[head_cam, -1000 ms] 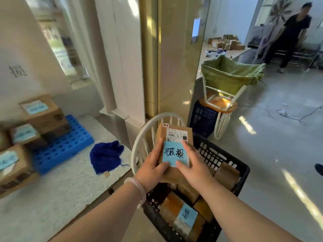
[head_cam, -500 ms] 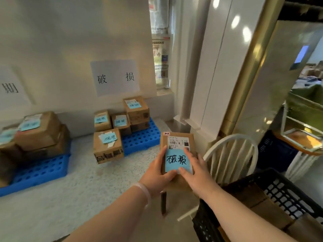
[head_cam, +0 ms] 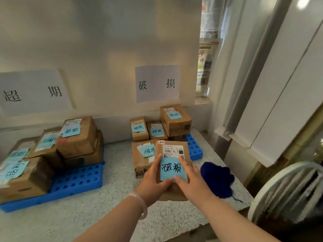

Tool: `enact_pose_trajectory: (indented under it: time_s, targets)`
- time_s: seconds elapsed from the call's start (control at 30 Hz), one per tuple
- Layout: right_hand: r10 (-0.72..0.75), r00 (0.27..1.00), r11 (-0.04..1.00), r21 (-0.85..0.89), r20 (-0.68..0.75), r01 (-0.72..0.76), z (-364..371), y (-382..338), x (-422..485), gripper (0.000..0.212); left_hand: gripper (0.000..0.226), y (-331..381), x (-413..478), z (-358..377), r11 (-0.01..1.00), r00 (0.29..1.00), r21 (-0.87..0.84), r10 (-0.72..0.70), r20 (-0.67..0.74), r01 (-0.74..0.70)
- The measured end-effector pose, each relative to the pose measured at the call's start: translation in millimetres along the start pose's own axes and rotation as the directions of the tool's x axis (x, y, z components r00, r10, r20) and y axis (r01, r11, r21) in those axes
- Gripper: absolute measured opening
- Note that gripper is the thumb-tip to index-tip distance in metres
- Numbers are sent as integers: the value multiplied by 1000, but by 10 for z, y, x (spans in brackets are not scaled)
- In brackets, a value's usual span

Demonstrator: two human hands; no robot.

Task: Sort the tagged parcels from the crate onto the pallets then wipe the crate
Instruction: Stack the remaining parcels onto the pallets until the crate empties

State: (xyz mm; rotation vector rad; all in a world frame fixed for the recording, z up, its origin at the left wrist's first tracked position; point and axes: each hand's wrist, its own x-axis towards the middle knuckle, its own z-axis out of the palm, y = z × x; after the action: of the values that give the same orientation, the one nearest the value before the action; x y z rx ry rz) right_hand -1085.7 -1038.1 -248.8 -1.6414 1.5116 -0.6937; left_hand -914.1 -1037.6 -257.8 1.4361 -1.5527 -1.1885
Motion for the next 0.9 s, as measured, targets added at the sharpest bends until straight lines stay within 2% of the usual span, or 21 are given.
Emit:
enact_pose_trajectory:
  time_s: [0.33, 0.47, 0.73, 0.9]
  targets:
    - [-32, 998, 999, -29, 61, 34, 230, -80, 775, 66, 84, -258, 521, -333, 995, 991, -37, -97, -88, 94]
    - [-51, 991, 998, -36, 127, 56, 284, -71, 1177, 66, 88, -361, 800, -441, 985, 978, -76, -164, -131, 155]
    - [-61, 967, 997, -39, 246, 73, 422, -83, 1907, 65, 83, -528, 1325, -653, 964, 944, -108, -261, -201, 243]
    - [-86, 963, 992, -66, 254, 106, 524, -101, 2179, 67, 80, -616, 1495, -742, 954, 924, -107, -297, -240, 279]
